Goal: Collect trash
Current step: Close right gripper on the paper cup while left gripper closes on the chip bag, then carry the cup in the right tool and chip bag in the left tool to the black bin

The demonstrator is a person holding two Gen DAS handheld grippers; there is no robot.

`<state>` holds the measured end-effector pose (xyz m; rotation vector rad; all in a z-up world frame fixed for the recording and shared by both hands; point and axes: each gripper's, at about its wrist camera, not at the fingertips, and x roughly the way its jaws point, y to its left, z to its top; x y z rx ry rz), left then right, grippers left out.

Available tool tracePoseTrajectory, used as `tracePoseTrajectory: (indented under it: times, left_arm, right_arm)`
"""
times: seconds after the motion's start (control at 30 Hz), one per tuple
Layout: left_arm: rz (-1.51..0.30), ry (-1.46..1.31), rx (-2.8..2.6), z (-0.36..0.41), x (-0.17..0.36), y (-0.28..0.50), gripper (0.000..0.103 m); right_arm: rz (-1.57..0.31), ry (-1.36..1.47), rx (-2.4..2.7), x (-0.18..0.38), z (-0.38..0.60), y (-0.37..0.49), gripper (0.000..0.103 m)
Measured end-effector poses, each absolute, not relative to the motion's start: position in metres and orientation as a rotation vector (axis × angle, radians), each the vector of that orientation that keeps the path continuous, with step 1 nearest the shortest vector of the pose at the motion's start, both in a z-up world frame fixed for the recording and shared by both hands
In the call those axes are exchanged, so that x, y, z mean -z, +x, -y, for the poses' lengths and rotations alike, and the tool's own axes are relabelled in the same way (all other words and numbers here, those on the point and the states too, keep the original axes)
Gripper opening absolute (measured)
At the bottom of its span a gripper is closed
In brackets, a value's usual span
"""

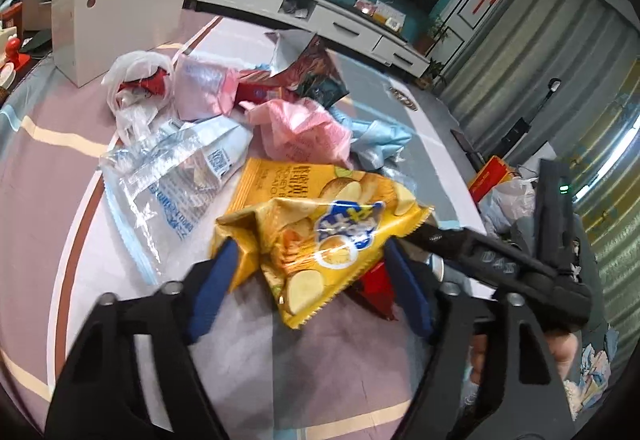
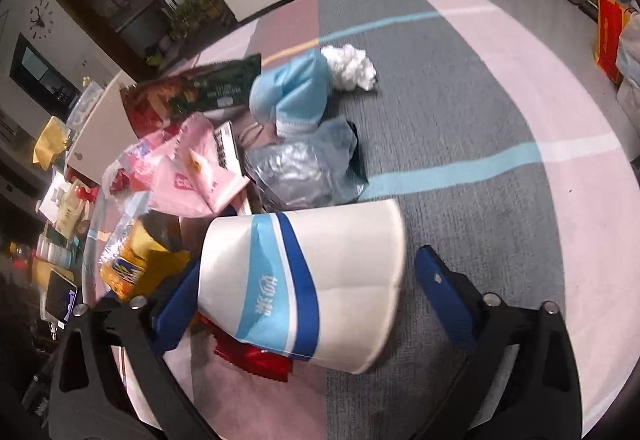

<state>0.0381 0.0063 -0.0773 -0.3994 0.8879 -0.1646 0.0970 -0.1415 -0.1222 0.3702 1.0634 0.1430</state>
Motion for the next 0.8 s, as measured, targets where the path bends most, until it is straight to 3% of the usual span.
tracePoseTrajectory:
  times: [0.03, 0.1, 0.23, 0.67, 0.8]
  left_arm:
    - [-0.877, -0.414, 0.193, -0.004, 0.076, 0.037, 0.056]
    - [-0.903, -0.417, 0.203, -0.003, 0.08, 0.038, 0.034]
    - [-0.915, -0.41, 0.193, 0.0, 0.085, 0.04, 0.014]
    - [-0.741, -0.397, 0.226, 0.023, 0.029, 0.015, 0.008]
    - [-0.677, -0.374, 0.256, 0.045, 0.004, 0.012, 0.001]
  right_arm:
    - [-1.068, 0.375, -0.146, 0.124, 0.142, 0.097, 0.087]
    - [-1.074, 0.384, -0.149, 0.126, 0.143, 0.097, 0.087]
    - [-1.044, 0.348, -0.136, 0.121, 0.144, 0.092, 0.086]
    - [-0.884, 0.349, -0.119, 0.07, 0.175, 0.057, 0.086]
    - [-0.786, 0.358, -0.04, 0.044, 0.208, 0.04, 0.086]
